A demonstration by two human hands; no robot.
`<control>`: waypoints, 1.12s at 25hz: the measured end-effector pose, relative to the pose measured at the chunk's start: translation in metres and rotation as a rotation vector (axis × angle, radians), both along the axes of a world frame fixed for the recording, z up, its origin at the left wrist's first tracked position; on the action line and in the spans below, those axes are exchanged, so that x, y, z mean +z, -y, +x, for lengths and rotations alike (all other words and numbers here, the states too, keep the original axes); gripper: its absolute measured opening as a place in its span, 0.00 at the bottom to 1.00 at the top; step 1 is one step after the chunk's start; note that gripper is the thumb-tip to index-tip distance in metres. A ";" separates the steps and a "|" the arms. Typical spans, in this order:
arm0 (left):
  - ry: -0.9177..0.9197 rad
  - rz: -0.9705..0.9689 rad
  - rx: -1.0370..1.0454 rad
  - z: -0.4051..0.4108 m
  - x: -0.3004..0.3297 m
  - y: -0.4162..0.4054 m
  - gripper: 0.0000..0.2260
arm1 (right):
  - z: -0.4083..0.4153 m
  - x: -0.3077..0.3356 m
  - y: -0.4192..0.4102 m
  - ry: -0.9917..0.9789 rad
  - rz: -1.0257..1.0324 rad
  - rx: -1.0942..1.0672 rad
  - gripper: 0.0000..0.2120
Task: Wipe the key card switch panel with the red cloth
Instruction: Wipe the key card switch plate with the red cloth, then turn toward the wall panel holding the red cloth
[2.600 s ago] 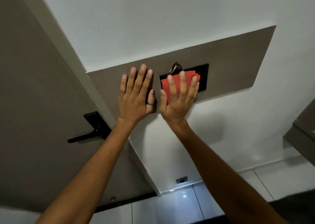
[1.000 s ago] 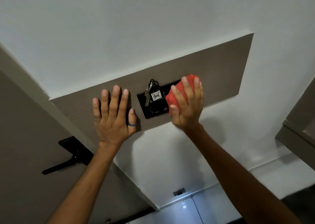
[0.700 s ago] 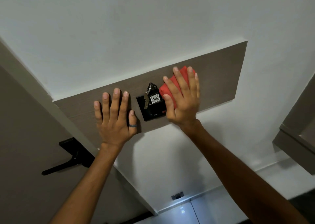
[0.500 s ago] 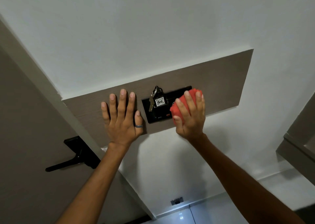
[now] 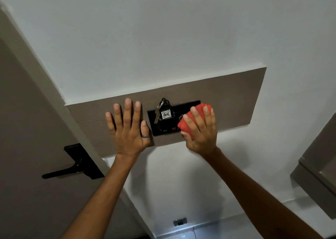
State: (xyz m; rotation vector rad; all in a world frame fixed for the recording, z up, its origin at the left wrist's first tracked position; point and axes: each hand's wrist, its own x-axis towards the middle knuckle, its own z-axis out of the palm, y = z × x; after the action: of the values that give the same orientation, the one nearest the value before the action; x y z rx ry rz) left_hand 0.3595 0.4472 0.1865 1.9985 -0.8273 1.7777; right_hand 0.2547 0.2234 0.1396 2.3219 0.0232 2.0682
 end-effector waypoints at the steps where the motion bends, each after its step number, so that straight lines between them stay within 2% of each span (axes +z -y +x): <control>1: -0.007 -0.003 0.006 0.001 0.001 0.000 0.28 | 0.002 0.003 0.003 0.002 -0.021 -0.007 0.22; 6: -0.036 -0.030 0.021 -0.003 0.000 0.008 0.28 | 0.006 0.028 0.003 0.035 -0.051 0.067 0.26; 10: -0.114 -0.071 0.034 -0.012 -0.007 0.015 0.26 | 0.001 0.026 0.004 -0.020 -0.107 0.058 0.22; 13: -0.230 -0.077 0.016 -0.027 -0.013 0.018 0.26 | -0.004 0.024 0.019 -0.022 -0.246 0.078 0.22; 16: -0.412 -0.114 -0.030 -0.051 -0.037 0.021 0.26 | -0.025 0.010 0.039 -0.117 -0.359 0.103 0.24; 18: -0.592 -0.228 -0.102 -0.082 -0.066 0.030 0.26 | -0.049 0.001 0.053 -0.207 -0.322 0.108 0.28; 20: -0.688 -0.267 -0.169 -0.123 -0.099 0.049 0.25 | -0.074 -0.008 0.077 -0.293 -0.224 0.108 0.31; 24: -0.763 0.089 -0.331 -0.191 -0.135 0.112 0.26 | -0.133 -0.041 0.123 -0.402 -0.153 0.025 0.31; 28: -0.827 0.318 -0.385 -0.221 -0.145 0.201 0.28 | -0.211 -0.090 0.191 -0.605 0.011 -0.033 0.26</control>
State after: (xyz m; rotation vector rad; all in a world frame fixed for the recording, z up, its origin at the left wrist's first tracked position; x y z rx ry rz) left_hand 0.1388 0.2460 0.0416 2.2686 -1.1181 0.5334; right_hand 0.0438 0.0325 0.0492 2.8253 -0.0122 1.2790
